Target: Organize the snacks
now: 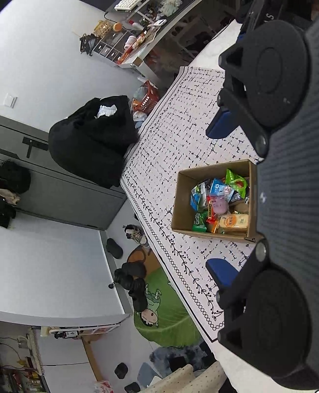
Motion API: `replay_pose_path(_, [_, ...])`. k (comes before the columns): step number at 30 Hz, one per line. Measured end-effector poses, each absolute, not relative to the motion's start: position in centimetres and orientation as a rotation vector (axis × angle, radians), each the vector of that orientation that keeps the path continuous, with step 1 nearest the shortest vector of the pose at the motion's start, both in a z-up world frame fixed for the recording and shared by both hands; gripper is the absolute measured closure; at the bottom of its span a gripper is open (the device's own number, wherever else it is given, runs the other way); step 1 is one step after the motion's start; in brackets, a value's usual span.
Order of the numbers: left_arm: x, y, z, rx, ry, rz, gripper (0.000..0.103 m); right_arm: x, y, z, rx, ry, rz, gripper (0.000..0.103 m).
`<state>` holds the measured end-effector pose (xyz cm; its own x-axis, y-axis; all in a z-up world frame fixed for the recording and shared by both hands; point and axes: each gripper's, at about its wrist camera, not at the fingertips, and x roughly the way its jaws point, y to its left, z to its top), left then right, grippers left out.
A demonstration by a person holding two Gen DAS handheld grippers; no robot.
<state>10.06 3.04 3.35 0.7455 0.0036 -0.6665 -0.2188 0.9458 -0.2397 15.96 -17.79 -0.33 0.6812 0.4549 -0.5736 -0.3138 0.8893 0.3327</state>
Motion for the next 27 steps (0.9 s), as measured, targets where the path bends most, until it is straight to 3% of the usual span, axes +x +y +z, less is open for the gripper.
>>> replay_pose_path(27, [0.9,4.9,4.3,-0.289,0.656,0.123,0.000,9.5,-17.8,2.5,0.140,0.627,0.449,0.000])
